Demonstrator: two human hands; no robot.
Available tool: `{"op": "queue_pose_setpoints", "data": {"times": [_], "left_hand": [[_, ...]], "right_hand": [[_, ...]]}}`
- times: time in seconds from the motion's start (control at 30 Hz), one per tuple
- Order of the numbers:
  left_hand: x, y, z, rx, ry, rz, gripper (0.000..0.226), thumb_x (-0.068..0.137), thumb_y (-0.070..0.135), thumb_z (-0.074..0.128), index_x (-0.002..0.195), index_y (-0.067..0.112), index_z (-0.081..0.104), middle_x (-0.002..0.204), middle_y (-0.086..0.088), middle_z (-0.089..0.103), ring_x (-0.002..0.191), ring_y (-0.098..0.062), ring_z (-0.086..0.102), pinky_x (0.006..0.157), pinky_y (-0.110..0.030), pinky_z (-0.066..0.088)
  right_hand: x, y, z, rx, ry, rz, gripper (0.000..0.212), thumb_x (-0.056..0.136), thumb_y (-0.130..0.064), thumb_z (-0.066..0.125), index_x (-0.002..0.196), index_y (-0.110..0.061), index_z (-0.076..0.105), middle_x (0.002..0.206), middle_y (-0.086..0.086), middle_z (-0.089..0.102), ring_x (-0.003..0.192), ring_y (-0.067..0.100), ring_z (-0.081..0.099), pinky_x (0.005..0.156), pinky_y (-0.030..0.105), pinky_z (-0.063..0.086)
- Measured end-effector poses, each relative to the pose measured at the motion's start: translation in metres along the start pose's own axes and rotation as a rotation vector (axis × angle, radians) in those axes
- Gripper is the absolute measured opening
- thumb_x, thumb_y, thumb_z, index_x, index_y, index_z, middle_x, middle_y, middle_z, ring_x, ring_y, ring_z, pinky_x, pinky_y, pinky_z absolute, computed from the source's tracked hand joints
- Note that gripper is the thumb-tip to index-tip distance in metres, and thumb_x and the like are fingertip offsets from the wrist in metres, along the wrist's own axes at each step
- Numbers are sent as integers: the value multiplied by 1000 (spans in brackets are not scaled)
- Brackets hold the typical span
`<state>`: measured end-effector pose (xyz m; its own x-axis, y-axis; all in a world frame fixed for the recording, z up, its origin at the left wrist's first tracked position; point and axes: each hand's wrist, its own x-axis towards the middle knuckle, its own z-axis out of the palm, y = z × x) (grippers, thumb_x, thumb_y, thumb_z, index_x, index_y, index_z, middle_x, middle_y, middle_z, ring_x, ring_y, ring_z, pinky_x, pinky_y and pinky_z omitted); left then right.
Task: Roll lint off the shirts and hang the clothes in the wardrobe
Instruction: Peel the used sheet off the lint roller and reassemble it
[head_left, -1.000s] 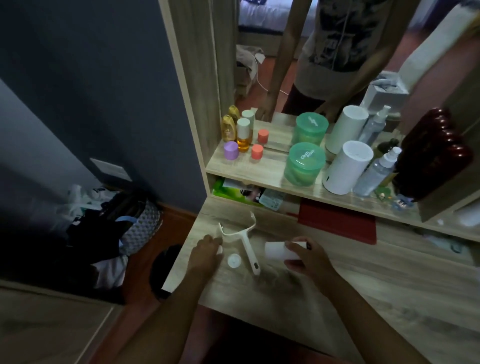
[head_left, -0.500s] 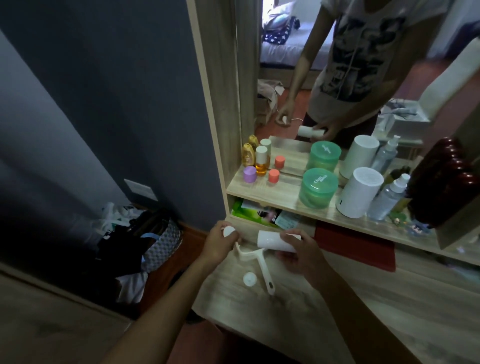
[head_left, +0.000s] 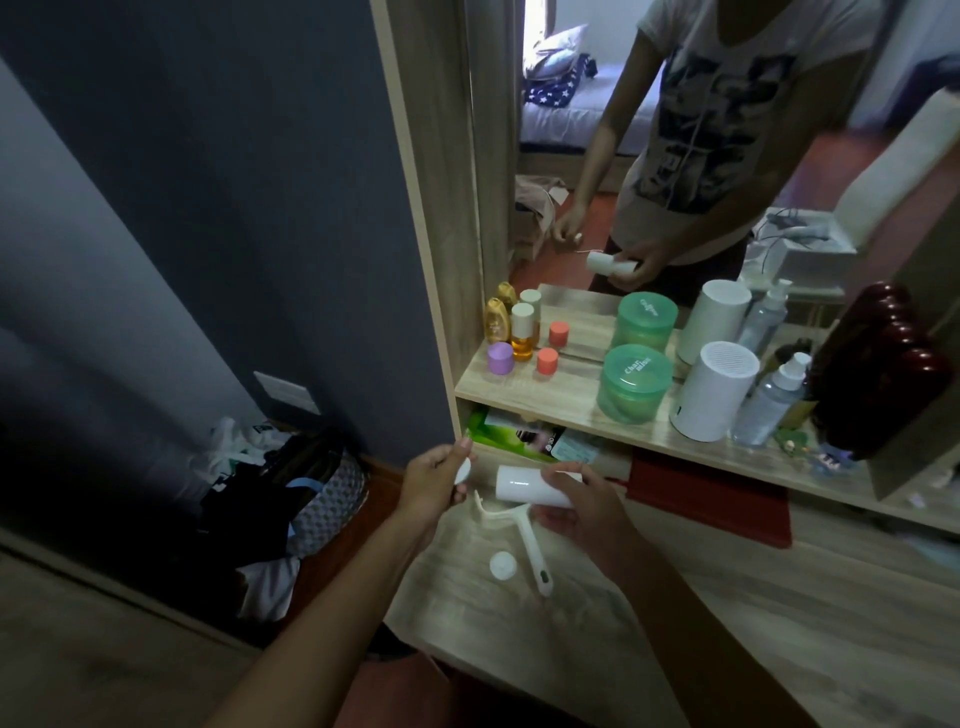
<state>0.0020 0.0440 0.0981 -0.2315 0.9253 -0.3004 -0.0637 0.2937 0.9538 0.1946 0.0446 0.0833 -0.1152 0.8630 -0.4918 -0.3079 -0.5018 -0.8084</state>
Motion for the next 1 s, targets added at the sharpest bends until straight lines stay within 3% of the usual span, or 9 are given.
{"op": "queue_pose_setpoints", "data": {"times": [0.17, 0.23, 0.33, 0.47, 0.6, 0.8, 0.9, 1.0], "left_hand": [[1, 11, 9, -82, -32, -88, 36, 92, 41, 55, 64, 19, 50, 55, 3, 43, 47, -8, 39, 50, -24, 34], [1, 10, 11, -41, -37, -78, 25, 88, 32, 64, 69, 18, 55, 55, 4, 48, 48, -7, 43, 50, -23, 39], [4, 7, 14, -150, -14, -155, 6, 89, 14, 57, 85, 11, 56, 62, -2, 49, 50, -9, 47, 51, -22, 43], [4, 9, 17, -196, -44, -192, 7, 92, 17, 48, 88, 14, 53, 73, -2, 54, 63, -12, 53, 56, -24, 44], [-2, 12, 19, -175, -113, -146, 16, 95, 20, 46, 92, 13, 60, 87, -4, 63, 78, -14, 57, 64, -27, 42], [-9, 17, 21, -196, -162, -172, 22, 96, 32, 44, 92, 19, 61, 89, -4, 64, 74, -12, 56, 63, -25, 41], [-15, 20, 23, -338, -215, -246, 44, 96, 50, 40, 99, 12, 61, 96, -15, 68, 80, -22, 66, 57, -29, 55], [-16, 22, 22, -330, -204, -265, 69, 90, 68, 29, 107, 10, 63, 108, -21, 68, 91, -28, 68, 62, -33, 58]], "right_hand": [[3, -2, 2, 9, -7, -12, 20, 83, -16, 72, 100, -10, 62, 106, 30, 65, 68, 32, 69, 61, 33, 58], [3, -3, 4, 12, -13, -9, 19, 84, -15, 72, 99, -11, 62, 106, 29, 65, 65, 30, 68, 59, 32, 57], [1, -5, 8, 15, -36, -6, 20, 84, -15, 71, 101, -10, 61, 106, 27, 64, 68, 29, 68, 58, 30, 57], [-1, -8, 13, 8, -62, -15, 24, 85, -15, 71, 105, -8, 61, 104, 25, 64, 68, 28, 68, 58, 29, 57], [-3, -9, 17, 19, -71, -41, 29, 86, -13, 69, 112, -4, 58, 104, 25, 65, 70, 30, 69, 63, 32, 59], [-8, -7, 25, 52, -114, -75, 20, 89, -12, 66, 107, -8, 59, 116, 25, 61, 85, 36, 69, 73, 38, 60], [-11, -8, 30, 75, -133, -85, 20, 90, -10, 64, 109, -8, 56, 120, 23, 59, 84, 32, 69, 72, 38, 60], [-12, -8, 30, 29, -144, -113, 21, 90, -8, 63, 110, -8, 54, 121, 24, 57, 81, 30, 70, 70, 37, 60]]}}
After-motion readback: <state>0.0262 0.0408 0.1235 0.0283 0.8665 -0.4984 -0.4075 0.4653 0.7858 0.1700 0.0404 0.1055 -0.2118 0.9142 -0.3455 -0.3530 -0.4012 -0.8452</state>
